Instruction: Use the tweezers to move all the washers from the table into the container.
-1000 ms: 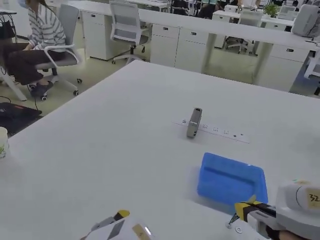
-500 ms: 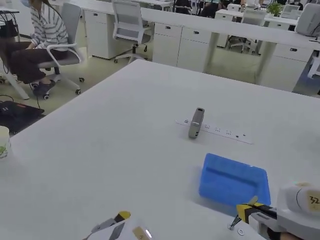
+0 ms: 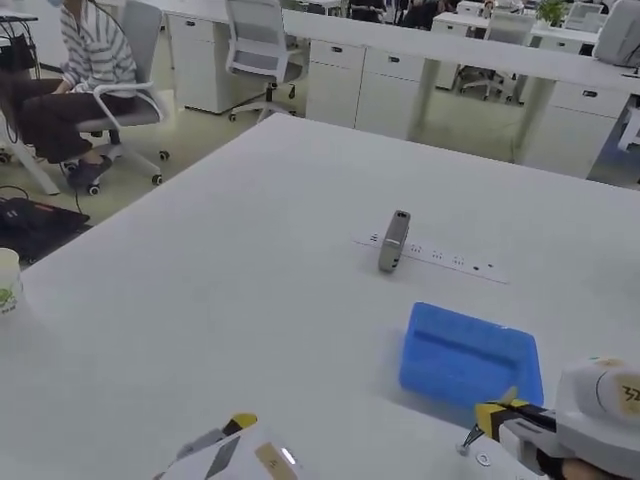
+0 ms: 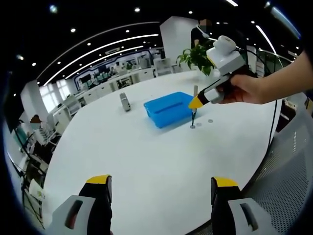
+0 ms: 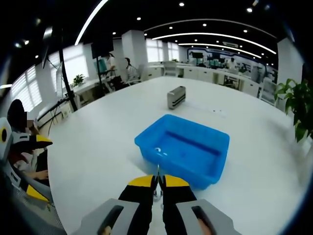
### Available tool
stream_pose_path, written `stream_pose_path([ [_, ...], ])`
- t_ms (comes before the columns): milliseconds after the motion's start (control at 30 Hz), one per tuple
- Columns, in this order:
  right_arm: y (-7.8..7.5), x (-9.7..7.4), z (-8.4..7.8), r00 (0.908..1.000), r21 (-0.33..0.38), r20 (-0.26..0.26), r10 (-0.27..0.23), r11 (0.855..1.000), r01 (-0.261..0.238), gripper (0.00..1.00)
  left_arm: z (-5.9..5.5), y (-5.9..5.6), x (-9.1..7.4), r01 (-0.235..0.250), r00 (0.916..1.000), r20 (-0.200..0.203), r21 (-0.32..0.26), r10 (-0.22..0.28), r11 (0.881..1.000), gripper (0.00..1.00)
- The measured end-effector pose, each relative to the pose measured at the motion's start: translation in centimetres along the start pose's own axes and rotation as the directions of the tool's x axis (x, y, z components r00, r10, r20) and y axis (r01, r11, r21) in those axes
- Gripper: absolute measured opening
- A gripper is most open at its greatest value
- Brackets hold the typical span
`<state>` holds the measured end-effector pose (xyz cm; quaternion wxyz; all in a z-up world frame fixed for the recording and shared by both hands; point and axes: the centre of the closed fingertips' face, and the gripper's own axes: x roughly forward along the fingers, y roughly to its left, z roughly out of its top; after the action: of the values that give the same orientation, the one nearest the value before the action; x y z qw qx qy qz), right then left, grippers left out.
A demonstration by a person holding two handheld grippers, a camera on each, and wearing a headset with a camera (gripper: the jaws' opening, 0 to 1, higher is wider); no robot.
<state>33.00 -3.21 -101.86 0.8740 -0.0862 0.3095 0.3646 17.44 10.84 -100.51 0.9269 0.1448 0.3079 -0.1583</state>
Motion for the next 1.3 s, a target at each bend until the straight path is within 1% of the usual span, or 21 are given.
stream_pose_path([
  [100, -0.1, 0.2, -0.4, 0.9999, -0.005, -0.01, 0.0, 1.0, 0.0, 0.02, 0.3, 0.3, -0.2, -0.01, 0.9998, 0.016, -0.015, 0.01, 1.0, 0.85],
  [133, -0.1, 0.2, -0.1, 1.0, -0.005, 0.006, 0.001, 1.0, -0.001, 0.02, 0.3, 0.3, -0.2, -0.007, 0.9998, 0.019, -0.022, 0.007, 1.0, 0.85],
  [200, -0.1, 0.3, -0.2, 1.0, -0.002, 0.003, 0.0, 1.0, 0.0, 0.02, 0.5, 0.3, -0.2, -0.004, 0.9996, 0.028, -0.035, 0.004, 0.999, 0.86],
  [267, 0.0, 0.3, -0.1, 0.9999, -0.009, 0.012, 0.002, 1.0, -0.002, 0.02, 0.5, 0.3, -0.2, -0.003, 0.9995, 0.031, -0.04, 0.004, 0.999, 0.87],
  [333, 0.1, 0.3, -0.1, 0.9998, -0.031, 0.021, -0.008, 0.999, 0.008, 0.02, 0.5, 0.3, -0.2, -0.001, 0.9995, 0.031, -0.043, 0.002, 0.999, 0.87],
  [400, 0.1, 0.3, -0.1, 0.9997, -0.036, 0.022, -0.014, 0.999, 0.015, 0.01, 0.5, 0.3, -0.2, 0.0, 0.9995, 0.032, -0.043, 0.001, 0.999, 0.88],
  [500, 0.2, 0.1, -0.3, 0.9998, -0.033, 0.006, -0.017, 0.999, 0.017, 0.01, 0.4, 0.2, -0.2, 0.005, 0.9997, 0.025, -0.04, -0.004, 0.999, 0.88],
  [667, 0.2, 0.0, -0.3, 0.9998, -0.021, -0.017, -0.012, 1.0, 0.012, 0.01, 0.4, 0.2, -0.2, 0.003, 0.9997, 0.025, -0.038, -0.002, 0.999, 0.88],
  [833, 0.5, -0.4, -0.3, 0.9998, -0.001, -0.021, -0.002, 1.0, 0.002, 0.01, 0.4, 0.2, -0.2, 0.002, 0.9997, 0.024, -0.037, -0.001, 0.999, 0.88],
  [1000, 0.3, -1.1, 0.3, 1.0, -0.001, -0.007, -0.004, 1.0, 0.004, 0.01, 0.4, 0.2, -0.2, 0.0, 0.9997, 0.026, -0.035, 0.001, 0.999, 0.88],
  [1300, 0.3, -2.1, 2.2, 0.9996, -0.006, 0.028, -0.004, 1.0, 0.004, 0.01, 0.5, 0.1, -0.3, 0.002, 0.9995, 0.031, -0.033, -0.001, 0.999, 0.88],
])
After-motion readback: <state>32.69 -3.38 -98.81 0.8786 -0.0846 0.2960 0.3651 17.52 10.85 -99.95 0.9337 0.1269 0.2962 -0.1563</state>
